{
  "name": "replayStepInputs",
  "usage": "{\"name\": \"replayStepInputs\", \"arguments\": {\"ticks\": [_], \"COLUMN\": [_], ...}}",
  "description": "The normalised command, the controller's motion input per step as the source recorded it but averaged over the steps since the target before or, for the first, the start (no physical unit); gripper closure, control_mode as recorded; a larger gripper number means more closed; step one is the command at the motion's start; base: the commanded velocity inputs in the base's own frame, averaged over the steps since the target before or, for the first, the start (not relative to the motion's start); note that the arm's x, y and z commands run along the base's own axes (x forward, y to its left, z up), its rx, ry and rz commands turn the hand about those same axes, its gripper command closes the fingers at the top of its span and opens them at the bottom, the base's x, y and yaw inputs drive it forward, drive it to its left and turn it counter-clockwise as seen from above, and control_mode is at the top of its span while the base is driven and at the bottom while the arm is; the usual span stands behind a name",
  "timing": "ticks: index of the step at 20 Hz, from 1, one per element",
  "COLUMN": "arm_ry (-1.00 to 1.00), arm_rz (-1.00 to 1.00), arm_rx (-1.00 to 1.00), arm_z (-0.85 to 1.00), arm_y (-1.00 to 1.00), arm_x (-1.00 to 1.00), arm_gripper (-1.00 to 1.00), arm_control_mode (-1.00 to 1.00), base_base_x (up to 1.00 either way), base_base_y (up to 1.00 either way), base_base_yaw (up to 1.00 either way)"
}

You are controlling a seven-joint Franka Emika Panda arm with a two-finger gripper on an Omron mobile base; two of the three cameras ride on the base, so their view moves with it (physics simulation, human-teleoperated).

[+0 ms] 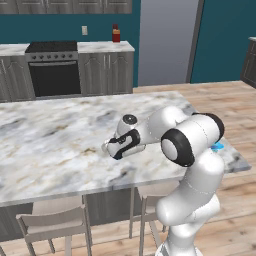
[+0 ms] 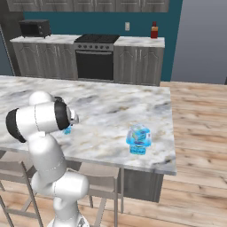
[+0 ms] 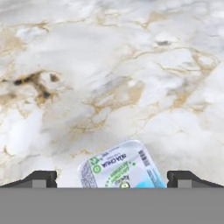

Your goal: Stack the yogurt containers by placing the smaller containers on top of the larger containers.

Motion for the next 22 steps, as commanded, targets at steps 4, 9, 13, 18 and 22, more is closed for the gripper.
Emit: {"name": "replayStepInputs", "arguments": {"ticks": [4, 9, 13, 18, 22], "arm_ry": [0.01, 0.01, 0.01, 0.01, 0.02], "arm_rz": [0.0, 0.0, 0.0, 0.0, 0.0], "arm_rx": [0.0, 0.0, 0.0, 0.0, 0.0], "arm_z": [-0.23, -0.19, -0.11, -0.09, -0.12], "arm_y": [0.06, 0.0, 0.0, 0.0, 0.0], "arm_x": [0.11, 0.07, 0.04, 0.03, 0.0], "arm_gripper": [-1.0, -1.0, -1.0, -1.0, -1.0], "arm_control_mode": [-1.0, -1.0, -1.0, -1.0, -1.0], "base_base_x": [0.0, 0.0, 0.0, 0.0, 0.0], "base_base_y": [0.0, 0.0, 0.0, 0.0, 0.0], "base_base_yaw": [0.0, 0.0, 0.0, 0.0, 0.0]}}
